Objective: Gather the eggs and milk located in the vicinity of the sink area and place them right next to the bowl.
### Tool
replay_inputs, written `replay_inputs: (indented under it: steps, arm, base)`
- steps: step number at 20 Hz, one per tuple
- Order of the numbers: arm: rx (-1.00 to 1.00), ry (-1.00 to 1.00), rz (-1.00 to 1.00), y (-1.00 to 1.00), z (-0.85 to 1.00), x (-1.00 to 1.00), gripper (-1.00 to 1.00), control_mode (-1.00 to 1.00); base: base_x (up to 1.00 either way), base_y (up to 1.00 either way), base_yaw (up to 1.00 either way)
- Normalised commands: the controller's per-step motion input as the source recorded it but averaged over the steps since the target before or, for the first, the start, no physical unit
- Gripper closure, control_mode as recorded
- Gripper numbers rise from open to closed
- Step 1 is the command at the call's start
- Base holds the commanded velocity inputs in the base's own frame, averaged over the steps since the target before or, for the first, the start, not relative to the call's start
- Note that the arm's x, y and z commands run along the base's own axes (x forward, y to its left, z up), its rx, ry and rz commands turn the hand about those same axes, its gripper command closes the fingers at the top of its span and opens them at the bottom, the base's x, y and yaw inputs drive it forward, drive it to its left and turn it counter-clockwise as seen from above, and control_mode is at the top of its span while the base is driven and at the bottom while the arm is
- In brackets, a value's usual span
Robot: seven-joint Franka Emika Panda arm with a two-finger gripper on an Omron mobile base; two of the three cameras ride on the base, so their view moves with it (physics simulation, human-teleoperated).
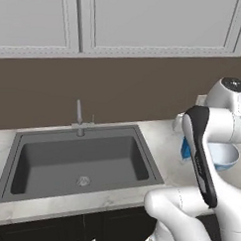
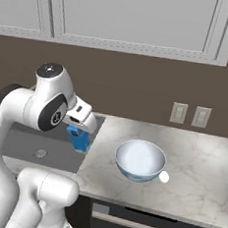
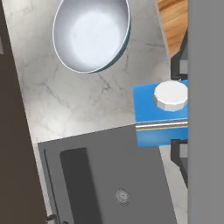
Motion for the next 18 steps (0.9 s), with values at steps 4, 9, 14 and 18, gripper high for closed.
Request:
replay_inputs:
  steps: [4, 9, 14, 18]
  arm:
    - [0.04, 0.1, -0.14, -0.2, -0.19, 0.31, 1.0, -1.0]
    - [0.04, 0.1, -0.13, -0.25, -0.19, 0.27, 1.0, -1.0]
    - [0.06, 0.04, -0.12, -0.2, -0.25, 0.23, 1.0, -1.0]
    - [0.04, 0.0, -0.1, -0.05, -0.29, 0.14, 1.0, -1.0]
  base:
    - [0.0, 0.0, 0.0]
    - [0.0, 0.0, 0.0]
    - [0.0, 0.0, 0.0]
    - [0.0, 0.0, 0.0]
